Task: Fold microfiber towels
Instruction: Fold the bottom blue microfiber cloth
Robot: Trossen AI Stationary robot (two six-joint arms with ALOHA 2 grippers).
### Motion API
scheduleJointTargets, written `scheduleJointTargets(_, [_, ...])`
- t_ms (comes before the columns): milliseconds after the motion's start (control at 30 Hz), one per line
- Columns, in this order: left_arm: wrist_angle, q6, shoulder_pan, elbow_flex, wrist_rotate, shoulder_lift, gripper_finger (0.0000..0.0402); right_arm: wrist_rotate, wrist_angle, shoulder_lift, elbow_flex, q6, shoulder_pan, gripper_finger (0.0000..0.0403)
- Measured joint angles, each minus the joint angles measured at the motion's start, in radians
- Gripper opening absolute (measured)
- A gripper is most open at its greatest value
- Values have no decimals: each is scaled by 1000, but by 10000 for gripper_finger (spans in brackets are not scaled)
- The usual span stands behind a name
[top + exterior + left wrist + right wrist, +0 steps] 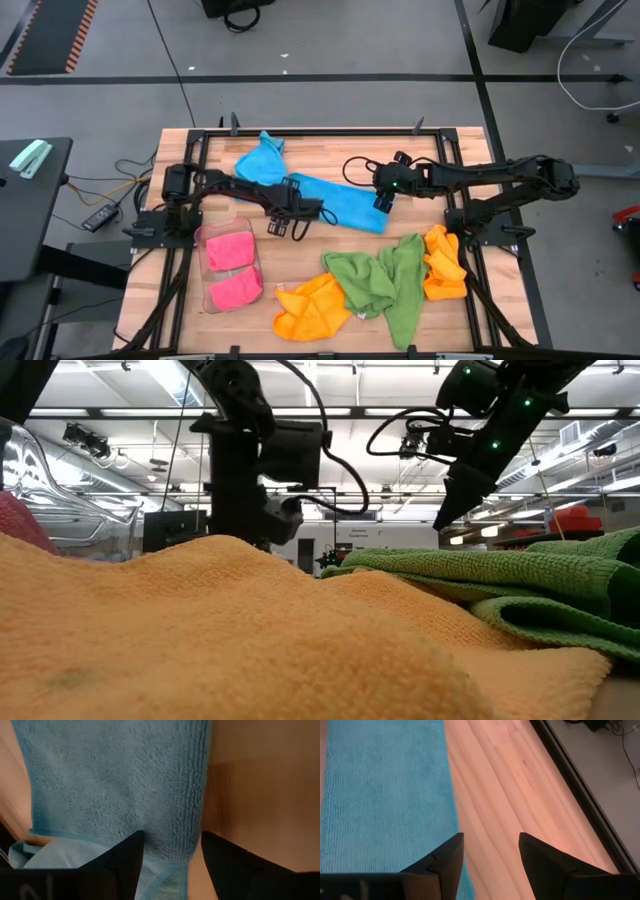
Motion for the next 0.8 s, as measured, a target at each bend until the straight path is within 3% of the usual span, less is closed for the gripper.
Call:
scheduleJointTargets(200, [27, -22, -6, -49, -81, -6, 201, 0, 9, 0, 0, -6, 0, 200])
scheduleJointTargets(333, [31, -33, -3, -54, -113, -3, 177, -36, 55, 0, 0, -9, 0, 200])
scheduleJointTargets(433, [31, -26, -2, -55, -117, -2, 139, -83, 82, 0, 0, -11, 0, 200])
scheduleJointTargets(633, [40, 8, -9, -55, -118, -2, 21, -139, 109, 0, 0, -8, 1, 200])
scheduleJointTargets(800, [44, 68, -33, -54, -117, -12, 30, -158, 159, 5, 0, -6, 43, 200])
